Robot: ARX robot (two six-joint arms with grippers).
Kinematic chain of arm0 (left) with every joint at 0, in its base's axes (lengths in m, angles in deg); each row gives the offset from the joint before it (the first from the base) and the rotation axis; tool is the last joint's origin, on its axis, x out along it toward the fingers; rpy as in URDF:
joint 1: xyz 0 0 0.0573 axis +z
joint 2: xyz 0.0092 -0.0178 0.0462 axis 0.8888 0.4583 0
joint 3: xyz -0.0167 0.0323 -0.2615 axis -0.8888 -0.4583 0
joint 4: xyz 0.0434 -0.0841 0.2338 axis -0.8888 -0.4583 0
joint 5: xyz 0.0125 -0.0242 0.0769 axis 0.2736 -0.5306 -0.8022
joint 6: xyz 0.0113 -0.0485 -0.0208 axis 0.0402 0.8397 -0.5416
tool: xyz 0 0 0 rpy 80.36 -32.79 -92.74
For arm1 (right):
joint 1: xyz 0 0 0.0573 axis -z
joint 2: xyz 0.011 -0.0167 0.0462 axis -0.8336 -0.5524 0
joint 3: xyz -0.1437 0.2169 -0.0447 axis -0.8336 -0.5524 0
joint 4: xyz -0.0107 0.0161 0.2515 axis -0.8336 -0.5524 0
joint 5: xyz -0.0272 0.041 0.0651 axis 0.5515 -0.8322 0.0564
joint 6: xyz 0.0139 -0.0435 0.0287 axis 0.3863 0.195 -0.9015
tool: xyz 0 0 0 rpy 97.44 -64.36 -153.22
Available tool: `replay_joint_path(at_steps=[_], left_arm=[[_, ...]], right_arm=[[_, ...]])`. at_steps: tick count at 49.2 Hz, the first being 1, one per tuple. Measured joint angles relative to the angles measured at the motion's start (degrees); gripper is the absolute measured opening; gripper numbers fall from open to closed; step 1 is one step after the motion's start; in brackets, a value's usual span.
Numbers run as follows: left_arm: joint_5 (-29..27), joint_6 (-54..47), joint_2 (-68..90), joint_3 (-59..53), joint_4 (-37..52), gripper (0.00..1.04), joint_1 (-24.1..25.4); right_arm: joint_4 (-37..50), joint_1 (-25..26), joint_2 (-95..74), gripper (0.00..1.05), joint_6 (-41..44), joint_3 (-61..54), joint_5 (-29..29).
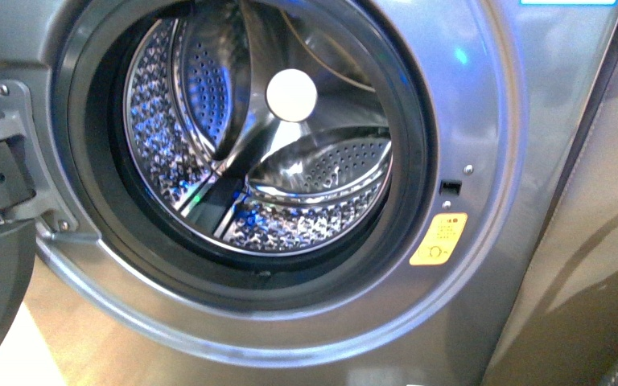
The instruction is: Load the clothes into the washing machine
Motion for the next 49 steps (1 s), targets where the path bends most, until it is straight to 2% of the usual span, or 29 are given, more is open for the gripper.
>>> replay_joint_path(at_steps=[49], left_arm=[[0.0,0.0,0.0,0.0,0.0,0.98,0.0]], right_arm=[[0.0,0.0,0.0,0.97,0.0,0.0,0.0]])
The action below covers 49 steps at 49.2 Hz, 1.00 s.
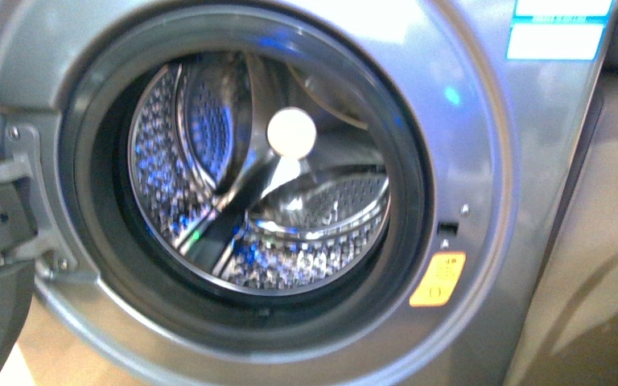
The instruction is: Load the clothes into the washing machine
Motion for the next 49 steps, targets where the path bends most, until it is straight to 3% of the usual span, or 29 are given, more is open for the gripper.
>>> replay_joint_path(at_steps=[13,18,23,33,49], left_arm=[[0.0,0.0,0.0,0.0,0.0,0.98,0.0],[0.0,0.0,0.0,0.0,0.0,0.98,0.0],[0.0,0.0,0.0,0.0,0.0,0.98,0.0],[0.0,0.0,0.0,0.0,0.0,0.98,0.0],[0.0,0.0,0.0,0.0,0.0,0.98,0.0]], right_arm=[[1.2,0.6,0.0,0.97,-0.8,-0.1,-1.7],[13.4,6.1,-4.0,0.97,-7.3,0.0,-13.7],[22.0,11.2,-11.6,0.97,-10.5,0.5,-18.6],[34.7,21.2,-28.6,0.97,-12.6,3.9,-24.9],[44.9,31.9,-58.8,0.97,-12.4,9.6,-30.0]])
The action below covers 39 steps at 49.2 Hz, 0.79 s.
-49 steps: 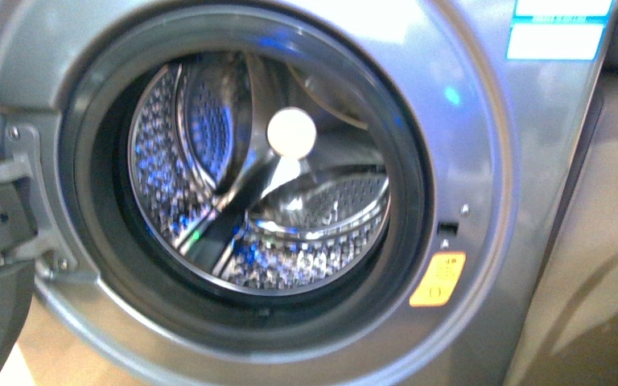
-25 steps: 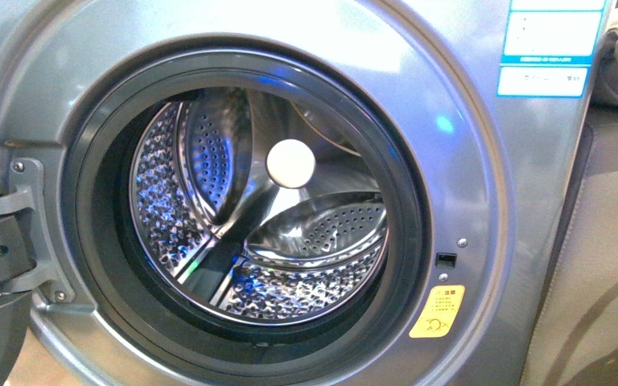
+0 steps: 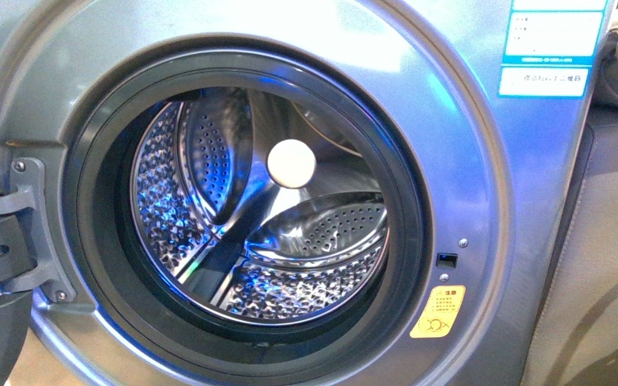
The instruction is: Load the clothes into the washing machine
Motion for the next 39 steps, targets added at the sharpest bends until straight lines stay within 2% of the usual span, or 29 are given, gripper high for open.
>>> replay_joint_path(at_steps=[11,25,39], left_arm=[[0.0,0.0,0.0,0.0,0.0,0.98,0.0],[0.0,0.0,0.0,0.0,0.0,0.98,0.0],[0.0,0.0,0.0,0.0,0.0,0.98,0.0]], right_arm=[[5.7,1.6,-24.3,0.97,3.8,4.7,2.3],[13.7,-1.1,-53.9,0.97,9.2,12.9,10.3],[14.4,-3.1,-71.2,0.97,9.6,21.6,15.0]])
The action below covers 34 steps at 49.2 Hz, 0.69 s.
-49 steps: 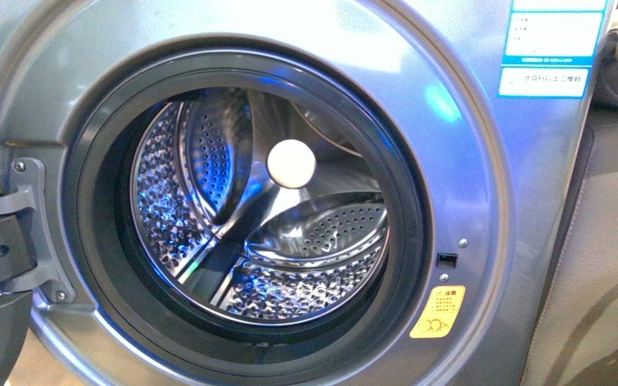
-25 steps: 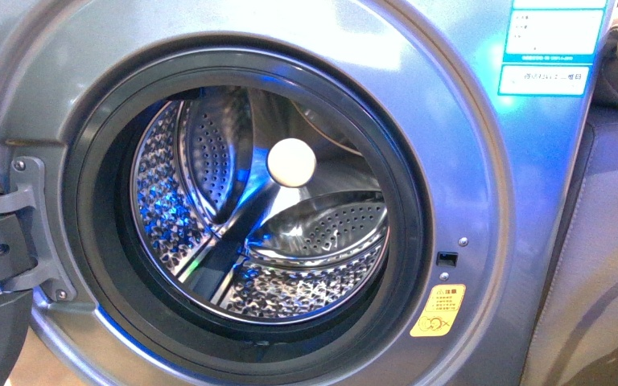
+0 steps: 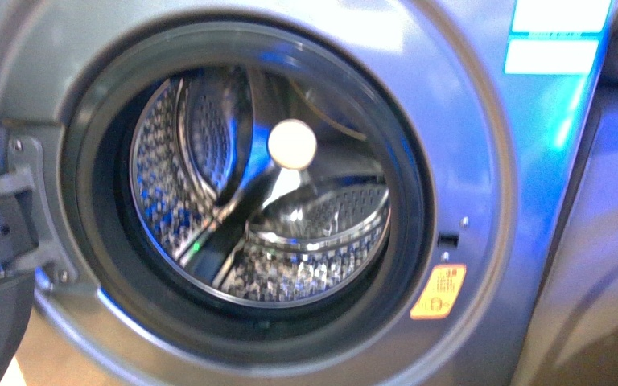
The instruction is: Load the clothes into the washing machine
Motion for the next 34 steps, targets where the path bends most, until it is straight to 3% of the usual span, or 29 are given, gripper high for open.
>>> replay_joint_path(at_steps=[34], left_arm=[[0.0,0.0,0.0,0.0,0.0,0.98,0.0]], right_arm=[[-9.3,2.7,-19.8,0.97,-1.9,13.0,3.2]])
